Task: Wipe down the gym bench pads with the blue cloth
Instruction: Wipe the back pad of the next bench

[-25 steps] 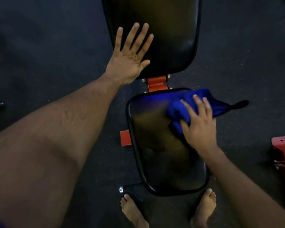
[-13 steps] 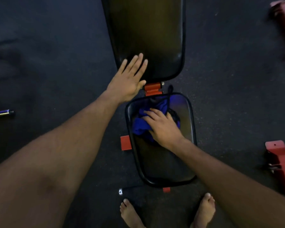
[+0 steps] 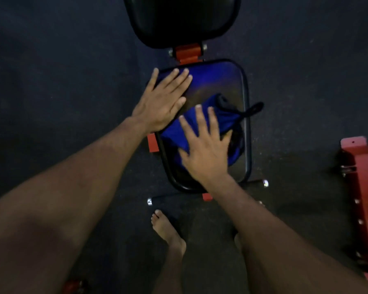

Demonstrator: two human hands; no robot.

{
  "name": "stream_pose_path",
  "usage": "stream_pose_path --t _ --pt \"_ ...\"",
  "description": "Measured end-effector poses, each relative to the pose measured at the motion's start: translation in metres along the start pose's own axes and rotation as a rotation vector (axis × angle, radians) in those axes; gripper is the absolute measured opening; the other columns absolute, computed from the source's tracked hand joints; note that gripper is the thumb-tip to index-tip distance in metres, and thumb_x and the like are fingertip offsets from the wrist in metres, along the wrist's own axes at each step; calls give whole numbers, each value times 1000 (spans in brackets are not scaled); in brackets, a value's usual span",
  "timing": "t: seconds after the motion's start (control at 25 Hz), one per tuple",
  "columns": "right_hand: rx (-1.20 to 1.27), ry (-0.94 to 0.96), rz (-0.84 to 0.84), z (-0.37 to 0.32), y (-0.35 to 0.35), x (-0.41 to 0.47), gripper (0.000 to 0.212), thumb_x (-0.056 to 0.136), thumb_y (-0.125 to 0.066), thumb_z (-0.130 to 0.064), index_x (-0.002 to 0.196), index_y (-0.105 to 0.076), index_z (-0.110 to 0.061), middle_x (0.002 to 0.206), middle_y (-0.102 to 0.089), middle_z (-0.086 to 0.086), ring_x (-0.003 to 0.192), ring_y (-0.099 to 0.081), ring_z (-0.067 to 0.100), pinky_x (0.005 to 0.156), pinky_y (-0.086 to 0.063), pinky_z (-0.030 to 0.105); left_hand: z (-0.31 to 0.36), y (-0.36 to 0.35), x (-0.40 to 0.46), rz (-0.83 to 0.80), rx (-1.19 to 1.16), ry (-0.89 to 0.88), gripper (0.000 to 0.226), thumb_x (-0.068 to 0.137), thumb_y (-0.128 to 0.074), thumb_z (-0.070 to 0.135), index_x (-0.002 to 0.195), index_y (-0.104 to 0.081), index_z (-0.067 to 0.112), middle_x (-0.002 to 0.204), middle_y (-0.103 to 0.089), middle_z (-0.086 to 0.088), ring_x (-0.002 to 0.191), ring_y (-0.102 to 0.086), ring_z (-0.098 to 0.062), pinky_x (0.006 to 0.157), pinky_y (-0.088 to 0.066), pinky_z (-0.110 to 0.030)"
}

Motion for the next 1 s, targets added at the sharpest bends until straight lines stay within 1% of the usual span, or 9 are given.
stream_pose_path --t 0.12,0.2,0.28,0.4,0.52,0.64,0.76,0.88,1.0 --pt "-8 271 -94 -38 -11 -43 83 82 -63 -48 154 -27 -32 166 -8 6 153 -2 31 106 -22 71 2 5 0 -38 -29 12 60 109 -14 42 164 -14 19 172 -11 0 159 -8 -19 128 -3 -47" --pt "-34 341 -181 -12 -10 -69 94 76 -72 -44 155 -22 -34 167 -4 2 153 -2 28 104 -27 71 1 9 2 -52 -49 33 60 109 -13 43 164 -13 20 172 -10 1 159 -6 -18 128 -4 -45" --pt "-6 237 -154 38 3 -65 94 75 -73 -40 155 -24 -36 166 -8 1 152 -7 28 99 -35 70 -1 8 0 -36 -51 47 60 109 -14 42 164 -15 20 172 -12 0 159 -8 -18 128 -5 -45" --pt "132 -62 14 94 25 0 69 86 -57 -41 151 -35 -34 164 -19 5 150 -11 35 100 -38 69 0 6 -1 12 -45 28 58 110 -15 42 164 -18 20 172 -15 0 158 -11 -18 128 -8 -46" --pt "18 -153 41 60 24 33 72 83 -52 -49 151 -32 -34 163 -20 7 150 -12 34 100 -32 72 0 7 -2 31 -37 31 57 110 -17 41 163 -19 20 171 -17 0 158 -13 -18 127 -11 -46" --pt "-8 197 -72 -29 -4 -25 88 77 -68 -45 154 -28 -31 165 -11 7 152 -6 32 104 -26 73 1 12 0 -1 -52 39 58 109 -16 40 164 -18 19 171 -16 0 158 -13 -18 127 -10 -46" --pt "-33 411 -188 -22 -16 -85 98 73 -74 -37 156 -22 -31 167 -5 2 153 -7 26 101 -34 68 0 6 -1 -17 -59 48 59 109 -15 41 164 -15 20 172 -12 1 158 -8 -17 128 -6 -45" --pt "44 217 -100 49 9 -75 79 80 -57 -38 154 -30 -31 165 -15 2 152 -12 25 97 -39 60 -1 0 -3 2 -54 46 58 110 -14 41 164 -15 21 172 -12 1 158 -8 -17 128 -5 -45" --pt "107 -85 19 81 24 7 66 88 -46 -41 152 -33 -28 164 -18 5 152 -9 31 104 -35 66 -4 0 1 -1 -58 39 58 110 -13 42 164 -14 22 172 -11 2 158 -8 -16 127 -4 -44"
Point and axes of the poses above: each hand's wrist, its own x-axis towards the middle knuckle, its own y-axis out of the back of the hand, z = x × y, the point moved 10 cm from there along x, towards the middle knuckle
